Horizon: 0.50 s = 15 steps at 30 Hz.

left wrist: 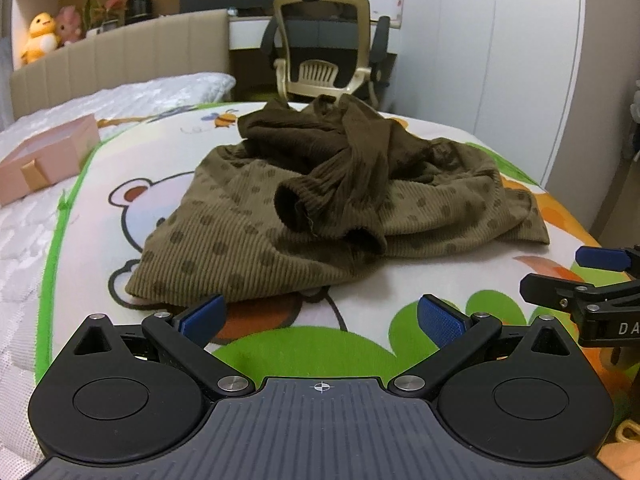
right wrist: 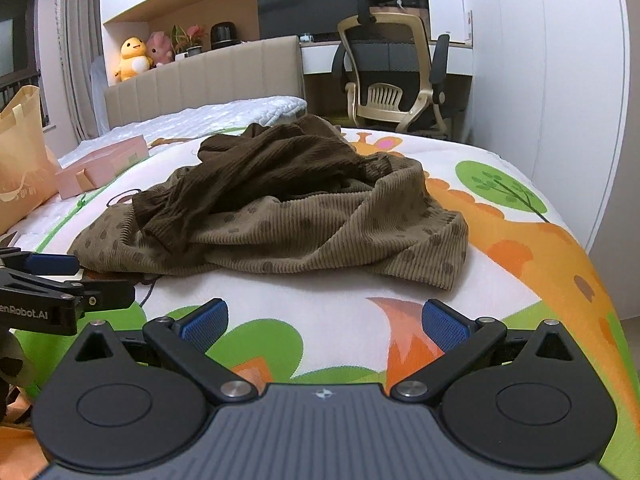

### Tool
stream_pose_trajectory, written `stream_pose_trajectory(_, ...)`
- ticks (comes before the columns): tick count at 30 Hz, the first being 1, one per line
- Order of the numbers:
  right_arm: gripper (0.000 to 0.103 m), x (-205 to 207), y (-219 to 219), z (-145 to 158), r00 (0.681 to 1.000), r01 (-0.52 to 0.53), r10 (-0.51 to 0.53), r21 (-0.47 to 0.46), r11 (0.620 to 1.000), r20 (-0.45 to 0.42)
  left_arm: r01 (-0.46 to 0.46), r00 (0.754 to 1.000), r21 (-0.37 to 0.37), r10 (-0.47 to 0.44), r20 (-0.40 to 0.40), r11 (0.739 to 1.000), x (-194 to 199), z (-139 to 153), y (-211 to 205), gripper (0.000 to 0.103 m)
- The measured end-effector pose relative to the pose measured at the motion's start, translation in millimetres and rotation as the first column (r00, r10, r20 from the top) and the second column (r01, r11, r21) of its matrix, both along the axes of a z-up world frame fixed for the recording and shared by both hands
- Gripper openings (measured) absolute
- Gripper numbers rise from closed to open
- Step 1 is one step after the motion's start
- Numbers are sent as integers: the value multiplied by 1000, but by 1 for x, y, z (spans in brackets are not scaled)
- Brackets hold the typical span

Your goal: Fold clothes

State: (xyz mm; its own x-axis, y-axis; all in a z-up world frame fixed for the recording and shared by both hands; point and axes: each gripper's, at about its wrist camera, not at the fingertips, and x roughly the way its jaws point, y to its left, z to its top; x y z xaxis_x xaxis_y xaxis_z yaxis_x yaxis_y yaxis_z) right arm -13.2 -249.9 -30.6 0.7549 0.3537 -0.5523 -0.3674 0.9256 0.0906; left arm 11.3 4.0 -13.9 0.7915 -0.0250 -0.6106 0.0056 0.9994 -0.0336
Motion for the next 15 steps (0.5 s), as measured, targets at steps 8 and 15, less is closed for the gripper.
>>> stream_pose_trajectory(8,103,2,1,-3,1000,1,-1,-6,1000,-17,-6,999,-13,5,-42,1000,5,-4,3,103)
stream_pose_trajectory(15,103,4,1,-4,1000,3,-3,-7,1000,-25,-7,999,-15,6,-52,1000,6,-5,3,103)
